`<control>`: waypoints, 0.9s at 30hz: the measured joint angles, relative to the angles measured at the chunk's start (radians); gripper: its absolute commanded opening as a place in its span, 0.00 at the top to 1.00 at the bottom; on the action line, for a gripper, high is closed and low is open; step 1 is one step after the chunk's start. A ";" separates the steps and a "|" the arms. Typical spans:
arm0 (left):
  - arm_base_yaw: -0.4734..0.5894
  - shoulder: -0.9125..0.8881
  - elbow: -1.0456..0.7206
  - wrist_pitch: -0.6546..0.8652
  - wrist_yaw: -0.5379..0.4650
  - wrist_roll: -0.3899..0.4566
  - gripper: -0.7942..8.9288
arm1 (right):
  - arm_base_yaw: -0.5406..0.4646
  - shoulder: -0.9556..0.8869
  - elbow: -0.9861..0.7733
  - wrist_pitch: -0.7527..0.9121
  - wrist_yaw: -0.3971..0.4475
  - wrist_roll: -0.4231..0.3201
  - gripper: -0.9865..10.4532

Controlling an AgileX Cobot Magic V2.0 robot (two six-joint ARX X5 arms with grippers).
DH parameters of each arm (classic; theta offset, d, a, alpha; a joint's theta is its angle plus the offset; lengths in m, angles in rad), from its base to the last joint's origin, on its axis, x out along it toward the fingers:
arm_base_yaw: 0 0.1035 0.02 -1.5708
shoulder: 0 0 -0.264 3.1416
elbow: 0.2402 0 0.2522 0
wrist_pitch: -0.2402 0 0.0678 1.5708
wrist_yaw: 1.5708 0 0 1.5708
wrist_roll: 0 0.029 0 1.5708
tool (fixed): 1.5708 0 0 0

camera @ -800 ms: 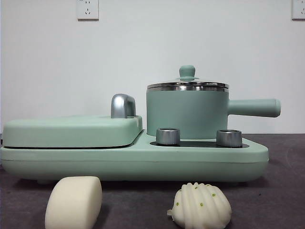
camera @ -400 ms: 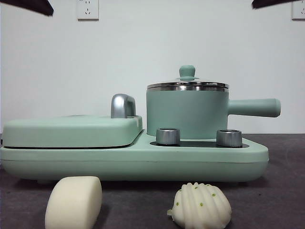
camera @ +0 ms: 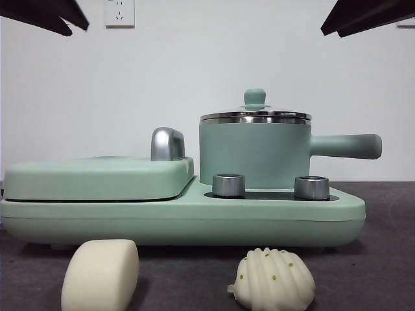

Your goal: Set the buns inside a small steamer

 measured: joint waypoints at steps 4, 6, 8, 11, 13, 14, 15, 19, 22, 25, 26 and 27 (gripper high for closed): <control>-0.033 0.000 0.000 0.000 0.000 0.002 0.63 | 0.000 0.000 0.000 0.000 0.000 -0.004 0.72; -0.056 0.000 0.000 0.000 0.000 0.002 0.63 | 0.000 0.000 0.000 0.000 0.000 -0.005 0.72; -0.089 0.004 0.000 0.004 0.000 0.002 0.63 | 0.000 0.000 0.000 0.000 0.000 -0.006 0.72; -0.140 0.026 0.000 0.032 0.000 0.003 0.63 | 0.000 0.000 0.000 0.000 0.000 -0.007 0.72; -0.174 0.047 0.000 0.062 0.000 0.003 0.63 | 0.000 0.000 0.000 0.000 0.000 -0.007 0.72; -0.189 0.056 0.000 0.082 0.000 0.003 0.63 | 0.000 0.000 0.000 0.001 0.000 -0.007 0.72; -0.203 0.066 0.000 0.108 0.000 0.003 0.63 | 0.000 0.000 0.000 0.001 0.000 -0.007 0.72; -0.253 0.111 0.000 0.231 0.002 0.003 0.63 | 0.000 0.000 0.000 0.001 0.001 -0.007 0.72; -0.278 0.163 0.003 0.320 0.002 0.003 0.63 | 0.000 0.000 0.000 0.001 0.009 -0.006 0.72; -0.297 0.223 0.003 0.382 0.002 0.003 0.63 | 0.000 0.000 0.000 0.001 0.025 0.010 0.72; -0.304 0.247 0.004 0.397 0.002 0.003 0.63 | 0.000 0.000 0.000 0.001 0.026 0.023 0.72; -0.309 0.267 0.005 0.409 0.002 0.002 0.63 | 0.000 0.000 0.000 0.001 0.026 0.034 0.72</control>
